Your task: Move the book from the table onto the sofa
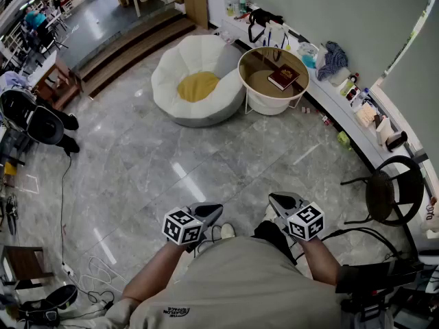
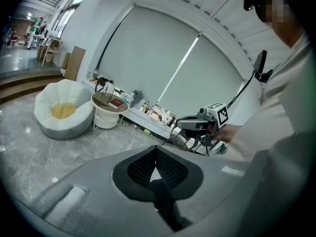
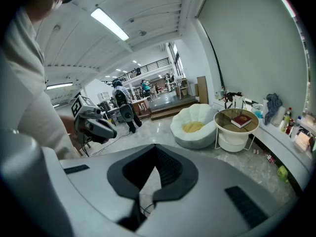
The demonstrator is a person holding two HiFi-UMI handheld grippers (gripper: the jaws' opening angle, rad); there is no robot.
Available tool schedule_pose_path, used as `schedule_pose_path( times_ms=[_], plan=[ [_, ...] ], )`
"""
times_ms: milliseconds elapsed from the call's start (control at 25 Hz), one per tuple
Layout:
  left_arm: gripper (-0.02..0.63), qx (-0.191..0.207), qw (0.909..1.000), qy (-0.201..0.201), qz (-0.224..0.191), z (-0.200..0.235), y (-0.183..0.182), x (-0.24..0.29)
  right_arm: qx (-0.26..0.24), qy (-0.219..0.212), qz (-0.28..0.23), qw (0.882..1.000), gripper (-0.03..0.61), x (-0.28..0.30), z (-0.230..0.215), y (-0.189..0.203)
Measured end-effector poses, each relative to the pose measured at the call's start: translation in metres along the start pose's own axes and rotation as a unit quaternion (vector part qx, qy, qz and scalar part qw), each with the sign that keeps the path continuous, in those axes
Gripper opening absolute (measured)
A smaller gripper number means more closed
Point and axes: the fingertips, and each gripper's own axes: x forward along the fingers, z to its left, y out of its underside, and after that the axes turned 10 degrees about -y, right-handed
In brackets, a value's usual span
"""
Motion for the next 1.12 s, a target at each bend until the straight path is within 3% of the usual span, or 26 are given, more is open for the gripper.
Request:
schedule_pose_path(
  times_ms=[200,440,640,800,960,1000,1080,1120],
  plan=[
    [0.008,0.034,0.9992,0.018,-0.01,0.007,-0.022,0.016,-0.007,0.016,0.0,1.0,0.012,0.004,-0.007,-0.005],
    [0.008,0.062,0.9962,0.06,-0.016,-0.019,-0.054,0.051,0.006,0.044,-0.017,0.999,0.012,-0.013,-0.038,-0.013],
    [0.008,0.053,0.9968,0.06,-0.002,-0.022,-0.078,0.082,0.018,0.037,-0.027,0.999,0.012,-0.023,-0.075,-0.021],
    [0.008,0.071,0.9964,0.045,0.014,-0.024,-0.1,0.12,0.04,0.017,-0.054,0.998,0.012,-0.035,-0.119,-0.033],
    [0.009,0.079,0.9959,0.044,0.007,-0.042,-0.141,0.162,0.025,0.008,-0.073,0.997,0.017,-0.056,-0.162,-0.055],
    [0.009,0.083,0.9956,0.042,0.006,-0.047,-0.15,0.173,0.021,0.009,-0.075,0.997,0.027,-0.061,-0.173,-0.059],
    [0.009,0.096,0.9948,0.034,0.003,-0.054,-0.167,0.194,0.017,0.016,-0.075,0.997,0.139,-0.073,-0.196,-0.061],
    [0.009,0.1,0.9945,0.031,0.002,-0.056,-0.174,0.206,0.018,0.019,-0.072,0.997,0.145,-0.077,-0.209,-0.059]
  ],
)
